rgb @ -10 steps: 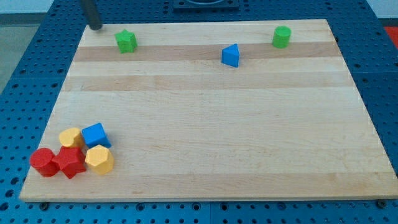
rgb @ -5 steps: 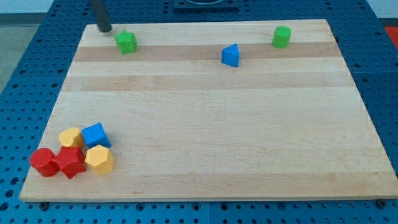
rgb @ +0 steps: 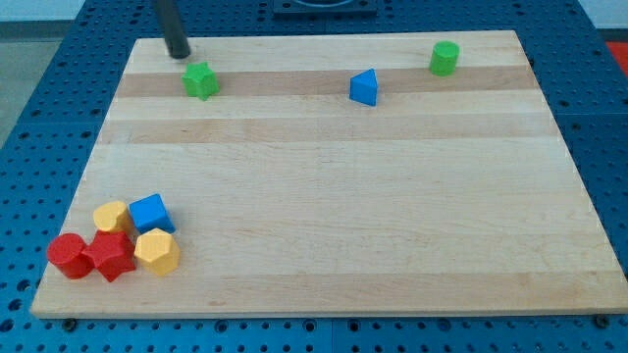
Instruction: Slide the green star above the red circle
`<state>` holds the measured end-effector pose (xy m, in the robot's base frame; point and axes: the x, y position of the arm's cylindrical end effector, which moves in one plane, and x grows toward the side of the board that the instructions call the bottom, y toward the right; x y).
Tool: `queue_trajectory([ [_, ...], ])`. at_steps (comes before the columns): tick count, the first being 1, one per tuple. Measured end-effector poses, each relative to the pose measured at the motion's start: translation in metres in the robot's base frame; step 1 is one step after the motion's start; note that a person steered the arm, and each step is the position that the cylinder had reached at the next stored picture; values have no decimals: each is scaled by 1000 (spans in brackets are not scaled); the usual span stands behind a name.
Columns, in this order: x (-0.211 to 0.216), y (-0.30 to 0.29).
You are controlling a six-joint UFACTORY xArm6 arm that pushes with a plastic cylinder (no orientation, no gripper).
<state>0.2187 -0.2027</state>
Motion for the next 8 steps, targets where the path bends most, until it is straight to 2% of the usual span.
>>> queue_trajectory([
  [1, 27, 40],
  [2, 82, 14],
  [3, 110, -11],
  [4, 93, 10],
  [5, 119, 7],
  [6, 159, -25],
  [7, 144, -23],
  [8, 149, -6],
])
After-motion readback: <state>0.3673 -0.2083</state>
